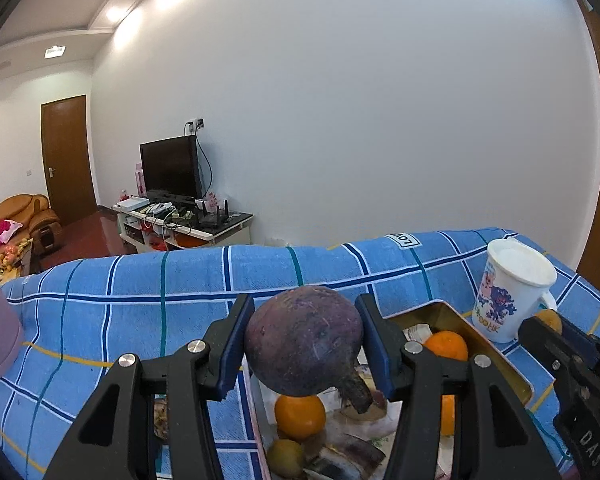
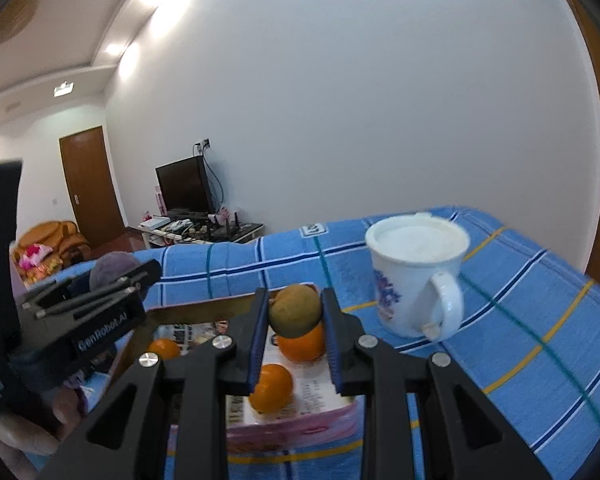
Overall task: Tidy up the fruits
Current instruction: 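Lower the purple fruit and yellow-green fruit into the tin and open both tools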
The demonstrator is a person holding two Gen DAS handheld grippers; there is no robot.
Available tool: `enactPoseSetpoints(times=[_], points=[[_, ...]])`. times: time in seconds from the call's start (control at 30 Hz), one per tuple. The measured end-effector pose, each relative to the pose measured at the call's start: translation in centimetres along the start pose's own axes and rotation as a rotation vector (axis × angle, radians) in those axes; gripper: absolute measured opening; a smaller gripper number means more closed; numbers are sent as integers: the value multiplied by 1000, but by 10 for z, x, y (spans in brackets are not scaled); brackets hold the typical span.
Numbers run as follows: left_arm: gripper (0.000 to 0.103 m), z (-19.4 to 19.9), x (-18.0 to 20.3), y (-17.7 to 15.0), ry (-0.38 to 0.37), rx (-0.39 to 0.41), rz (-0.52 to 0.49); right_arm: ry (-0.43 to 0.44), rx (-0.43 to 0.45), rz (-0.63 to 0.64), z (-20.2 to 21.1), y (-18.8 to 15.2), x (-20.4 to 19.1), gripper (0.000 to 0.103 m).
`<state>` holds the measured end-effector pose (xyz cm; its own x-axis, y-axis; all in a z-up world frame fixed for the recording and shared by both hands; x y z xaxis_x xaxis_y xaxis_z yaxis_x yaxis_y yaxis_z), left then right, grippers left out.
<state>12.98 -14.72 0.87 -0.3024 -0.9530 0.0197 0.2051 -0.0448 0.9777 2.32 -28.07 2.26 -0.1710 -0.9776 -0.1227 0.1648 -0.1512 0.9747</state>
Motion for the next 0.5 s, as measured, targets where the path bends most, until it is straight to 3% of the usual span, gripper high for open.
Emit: enactPoseSetpoints(times=[0.23,0.5], points=[[54,-15,-7,-9,-63,-92,93,4,-87,-104,-39,6,-6,29],[54,-26,-2,-21,-55,-127,65,25,-162,-110,-73,-18,-17,29]])
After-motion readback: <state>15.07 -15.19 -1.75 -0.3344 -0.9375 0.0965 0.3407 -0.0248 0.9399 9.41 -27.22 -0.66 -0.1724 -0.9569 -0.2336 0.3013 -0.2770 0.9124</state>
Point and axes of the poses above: each gripper's, at about its wrist camera, not at the fingertips, and z roughly against the way its jaws point, x to its right, y to its top, the point moved 6 cm from there along -z, roughly the way its jaws point, and after that the axes turned 12 degrees about x, right-handed, at the moved point
